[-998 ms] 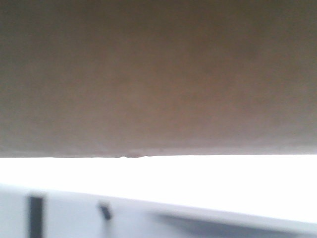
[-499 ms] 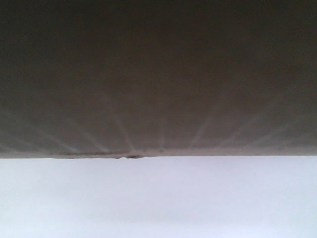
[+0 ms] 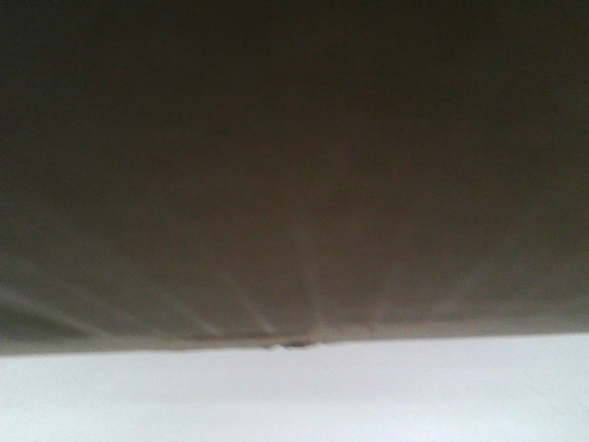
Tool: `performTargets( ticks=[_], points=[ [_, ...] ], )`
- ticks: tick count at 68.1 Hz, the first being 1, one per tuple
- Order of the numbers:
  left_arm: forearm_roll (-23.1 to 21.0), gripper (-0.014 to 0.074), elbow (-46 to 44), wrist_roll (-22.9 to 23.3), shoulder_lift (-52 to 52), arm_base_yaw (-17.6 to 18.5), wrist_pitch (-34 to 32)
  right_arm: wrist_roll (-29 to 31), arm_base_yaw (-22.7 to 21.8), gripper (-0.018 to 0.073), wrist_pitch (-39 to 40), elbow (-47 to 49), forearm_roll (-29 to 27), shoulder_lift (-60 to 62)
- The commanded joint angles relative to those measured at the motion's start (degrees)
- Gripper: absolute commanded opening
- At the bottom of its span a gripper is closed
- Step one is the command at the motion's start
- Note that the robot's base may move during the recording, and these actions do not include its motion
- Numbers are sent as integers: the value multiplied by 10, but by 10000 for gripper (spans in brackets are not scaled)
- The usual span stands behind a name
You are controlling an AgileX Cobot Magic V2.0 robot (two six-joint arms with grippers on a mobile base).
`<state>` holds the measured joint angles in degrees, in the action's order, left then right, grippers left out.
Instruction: Grab box from left shelf to table start
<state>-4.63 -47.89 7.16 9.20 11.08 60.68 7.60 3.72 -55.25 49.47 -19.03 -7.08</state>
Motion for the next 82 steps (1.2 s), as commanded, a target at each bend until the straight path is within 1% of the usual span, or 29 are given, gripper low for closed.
performTargets(
  ticks=[1, 4, 7, 9, 11, 27, 30, 31, 34, 42, 51, 59, 63, 69, 76, 78, 82],
  points=[
    [-7, -99, 21, 10, 8, 3, -10, 10, 2, 59, 18, 16, 12, -9],
    [-6, -99, 36, 9, 8, 3, -10, 10, 2, 59, 18, 16, 12, -9],
    [4, -99, 53, -20, 8, 3, -9, 10, 2, 59, 18, 16, 12, -9],
    [17, -99, 61, -40, 8, 3, -9, 10, 2, 59, 18, 16, 12, -9],
    [26, -99, 69, -51, 8, 3, -9, 10, 2, 59, 18, 16, 12, -9],
    [28, -99, 126, -52, 8, 3, -9, 10, 2, 59, 18, 16, 12, -9],
    [36, -99, 134, -52, 8, 3, -23, 10, 2, 59, 18, 16, 12, -9],
    [37, -99, 135, -52, 8, 3, -37, 10, 2, 59, 18, 16, 12, -9],
    [28, -99, 138, -52, 8, 3, -71, 10, 2, 59, 18, 16, 12, -9],
    [0, -99, 138, -52, 8, 3, -122, 10, 2, 59, 18, 16, 12, -9],
    [-19, -99, 138, -52, 8, 3, -144, 10, 2, 59, 18, 16, 12, -9],
    [-22, -99, 138, -52, 8, 3, -152, 10, 2, 59, 17, 17, 12, -9],
    [-22, -99, 132, -52, 9, 3, -162, 10, 2, 60, 19, 17, 17, -14],
    [-22, -99, 102, -52, 26, 3, -156, 4, 2, 60, 18, 17, 19, -40],
    [-21, -99, 29, -52, 82, 3, -117, -1, 2, 60, 9, 30, 19, -104],
    [-21, -99, -3, -51, 118, 3, -92, -1, 2, 60, 2, 37, 19, -133],
    [-20, -99, -49, -41, 161, 3, -66, -1, 2, 60, -9, 57, 19, -177]
  ],
)
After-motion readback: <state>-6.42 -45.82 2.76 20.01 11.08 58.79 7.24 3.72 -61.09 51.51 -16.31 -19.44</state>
